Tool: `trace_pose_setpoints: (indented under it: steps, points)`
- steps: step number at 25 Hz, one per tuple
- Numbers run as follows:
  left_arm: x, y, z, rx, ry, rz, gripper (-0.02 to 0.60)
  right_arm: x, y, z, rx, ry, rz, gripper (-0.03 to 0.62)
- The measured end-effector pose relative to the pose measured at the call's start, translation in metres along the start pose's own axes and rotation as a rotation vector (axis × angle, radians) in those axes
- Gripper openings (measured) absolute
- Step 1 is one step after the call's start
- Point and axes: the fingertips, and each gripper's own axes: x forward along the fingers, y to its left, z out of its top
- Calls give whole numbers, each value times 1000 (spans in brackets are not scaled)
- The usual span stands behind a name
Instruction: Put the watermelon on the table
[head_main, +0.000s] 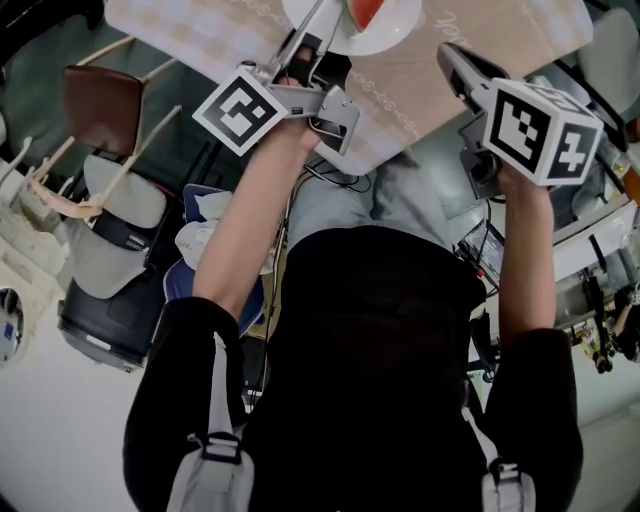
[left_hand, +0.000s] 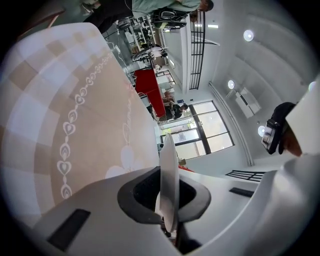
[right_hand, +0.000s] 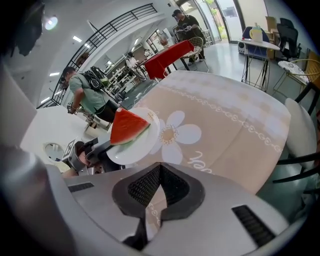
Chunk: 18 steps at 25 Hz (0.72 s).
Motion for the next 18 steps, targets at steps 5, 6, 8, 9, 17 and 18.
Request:
trace_pose_setpoints:
  steps: [5,6,8,9,17,18]
  points:
    - [8,10,-4,-11,19,5,15,4,-7,0,6,-2,-10,12]
    - [10,11,-4,-10,22,4,15,4,-6,1,8,-5,-10,12]
    - [13,13,-7,-25,27,7,15,5,-5,0,11,-3,-12,11]
    - [14,14,-9,-30,32,11,15,6,-5,-2,13,1,-11,11]
    - [26,31,-10,-41,50,31,15,12,-6,-5,39,10,5,12]
    - [28,34,-10,-45,55,39,15,14,-7,-4,45,8,8,12]
